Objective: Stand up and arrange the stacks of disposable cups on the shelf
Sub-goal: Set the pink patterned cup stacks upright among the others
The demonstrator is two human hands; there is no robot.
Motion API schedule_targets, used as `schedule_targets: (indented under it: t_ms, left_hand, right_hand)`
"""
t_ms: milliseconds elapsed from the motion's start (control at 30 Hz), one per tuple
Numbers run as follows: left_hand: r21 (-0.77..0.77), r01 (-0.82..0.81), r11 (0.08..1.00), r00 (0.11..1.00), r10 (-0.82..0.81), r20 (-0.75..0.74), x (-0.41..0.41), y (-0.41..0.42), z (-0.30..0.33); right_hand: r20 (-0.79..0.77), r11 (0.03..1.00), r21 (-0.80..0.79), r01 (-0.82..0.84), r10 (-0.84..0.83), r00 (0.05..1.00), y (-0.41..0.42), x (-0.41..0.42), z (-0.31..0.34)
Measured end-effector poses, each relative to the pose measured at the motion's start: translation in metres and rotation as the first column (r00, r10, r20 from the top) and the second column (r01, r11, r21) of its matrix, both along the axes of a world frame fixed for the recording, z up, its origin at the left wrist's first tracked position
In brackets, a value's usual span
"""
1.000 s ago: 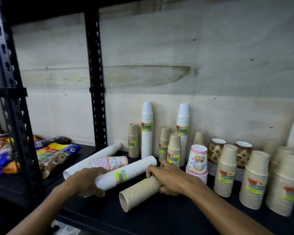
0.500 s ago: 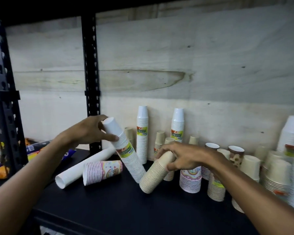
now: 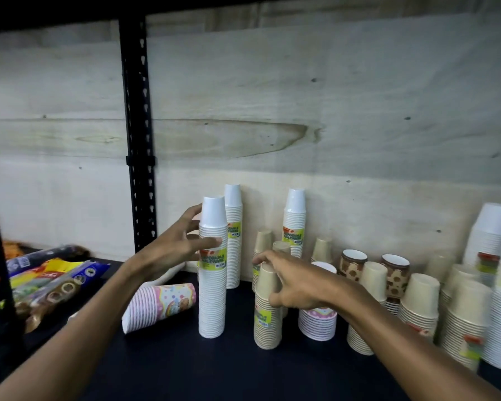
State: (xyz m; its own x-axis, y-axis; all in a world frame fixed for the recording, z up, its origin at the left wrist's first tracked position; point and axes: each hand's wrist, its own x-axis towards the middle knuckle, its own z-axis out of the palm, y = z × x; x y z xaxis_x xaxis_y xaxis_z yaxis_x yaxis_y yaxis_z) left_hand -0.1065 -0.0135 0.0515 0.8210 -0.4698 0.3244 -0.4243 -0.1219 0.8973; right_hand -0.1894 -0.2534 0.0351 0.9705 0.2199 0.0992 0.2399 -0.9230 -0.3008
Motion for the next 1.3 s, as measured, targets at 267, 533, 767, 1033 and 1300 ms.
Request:
schedule_targets:
  t_ms: [267,533,767,1033,1300]
  left_hand:
    - [0.036,-0.100,0.994,0.995,0.099,0.019,0.011,-0.019,-0.066]
    - [0.226,-0.229,0.947,0.972,0.236,-0.005,0.010,-0.022,-0.138]
    - [0.123,-0.193,0.974,0.981,0.196,-0.011,0.018,-0.026,-0.156]
    - [0.110,-0.139,0.984,0.990,0.139,0.011,0.033,-0.044,-0.156]
    - [0.091,-0.177,0.980,0.983,0.172,0.061,0.035,-0.049,-0.165]
  right_hand:
    - [0.153,0.910,0.410,0.052,-0.125,0.980,0.006,0.004,-0.040]
    - [0.157,0.840,0.526,0.132,-0.248,0.956,0.012,-0.001,-0.085]
    - [0.050,0.838,0.507,0.203,-0.264,0.963,0.007,-0.001,-0.127]
    - [0.115,0.791,0.581,0.193,-0.314,0.942,0.005,-0.002,-0.145]
    - [0.166,0.788,0.583,0.200,-0.356,0.920,0.002,0.000,-0.158]
